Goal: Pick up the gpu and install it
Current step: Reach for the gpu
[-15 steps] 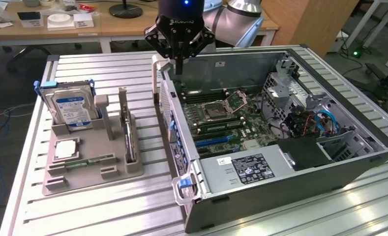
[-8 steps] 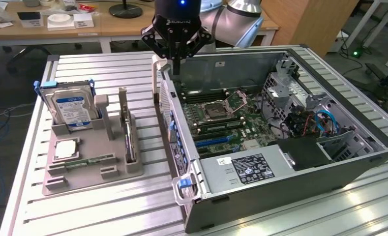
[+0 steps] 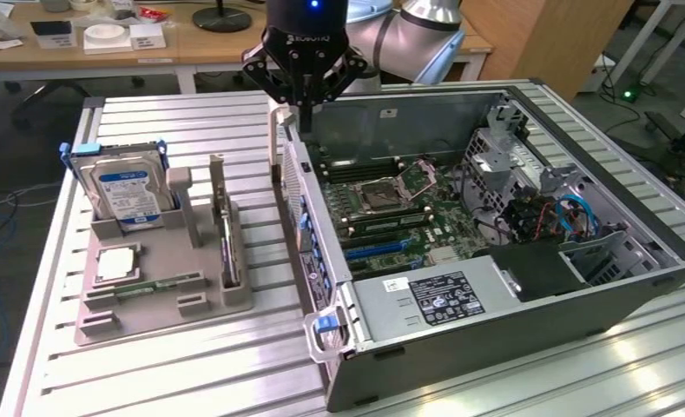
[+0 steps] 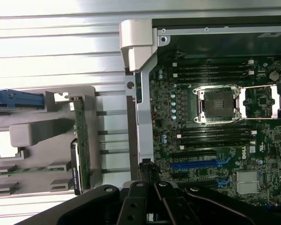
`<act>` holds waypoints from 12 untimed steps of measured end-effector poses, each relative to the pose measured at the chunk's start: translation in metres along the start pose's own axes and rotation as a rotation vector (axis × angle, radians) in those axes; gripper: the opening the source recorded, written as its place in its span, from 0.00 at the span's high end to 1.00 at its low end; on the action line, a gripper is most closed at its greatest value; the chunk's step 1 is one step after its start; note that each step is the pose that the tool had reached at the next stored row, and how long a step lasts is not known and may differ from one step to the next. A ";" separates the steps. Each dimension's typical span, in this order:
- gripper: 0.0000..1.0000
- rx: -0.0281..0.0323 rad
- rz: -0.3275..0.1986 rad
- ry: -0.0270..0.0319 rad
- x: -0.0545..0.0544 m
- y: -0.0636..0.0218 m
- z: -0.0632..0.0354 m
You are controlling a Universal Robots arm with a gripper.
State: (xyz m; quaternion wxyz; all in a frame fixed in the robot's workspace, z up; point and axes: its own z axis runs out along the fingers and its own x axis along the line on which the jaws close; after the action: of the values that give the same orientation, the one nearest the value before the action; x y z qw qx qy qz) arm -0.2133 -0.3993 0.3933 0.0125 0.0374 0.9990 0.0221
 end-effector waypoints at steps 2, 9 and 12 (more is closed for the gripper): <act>0.90 0.0000 0.000 0.0000 0.002 -0.0001 0.0000; 0.90 0.0001 0.000 0.0000 0.008 -0.0006 -0.0002; 0.90 0.0000 0.000 0.0000 0.011 -0.0008 -0.0003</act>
State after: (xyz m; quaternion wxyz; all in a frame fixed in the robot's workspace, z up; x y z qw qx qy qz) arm -0.2242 -0.3993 0.3933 0.0125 0.0374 0.9990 0.0221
